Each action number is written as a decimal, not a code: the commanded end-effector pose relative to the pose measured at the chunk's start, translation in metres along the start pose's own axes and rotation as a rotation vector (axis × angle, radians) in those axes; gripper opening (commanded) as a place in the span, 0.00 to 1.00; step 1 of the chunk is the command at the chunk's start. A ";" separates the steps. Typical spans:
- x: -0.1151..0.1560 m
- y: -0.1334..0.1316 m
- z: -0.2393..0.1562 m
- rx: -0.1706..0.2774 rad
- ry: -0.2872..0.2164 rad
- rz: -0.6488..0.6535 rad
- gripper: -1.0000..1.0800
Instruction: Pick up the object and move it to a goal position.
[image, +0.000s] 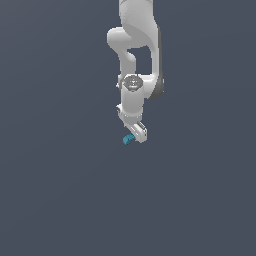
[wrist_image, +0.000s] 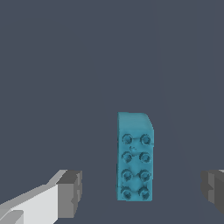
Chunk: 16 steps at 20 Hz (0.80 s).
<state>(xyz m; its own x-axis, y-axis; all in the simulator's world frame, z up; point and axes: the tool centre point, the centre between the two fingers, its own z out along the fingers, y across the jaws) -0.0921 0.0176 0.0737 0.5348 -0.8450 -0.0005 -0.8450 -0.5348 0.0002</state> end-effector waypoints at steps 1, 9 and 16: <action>-0.001 0.001 0.001 0.000 0.000 0.018 0.96; -0.002 0.002 0.006 0.000 0.000 0.020 0.96; -0.002 0.003 0.035 0.000 0.000 0.023 0.96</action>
<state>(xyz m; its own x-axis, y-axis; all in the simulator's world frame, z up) -0.0951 0.0181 0.0465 0.5162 -0.8565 0.0001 -0.8565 -0.5162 -0.0001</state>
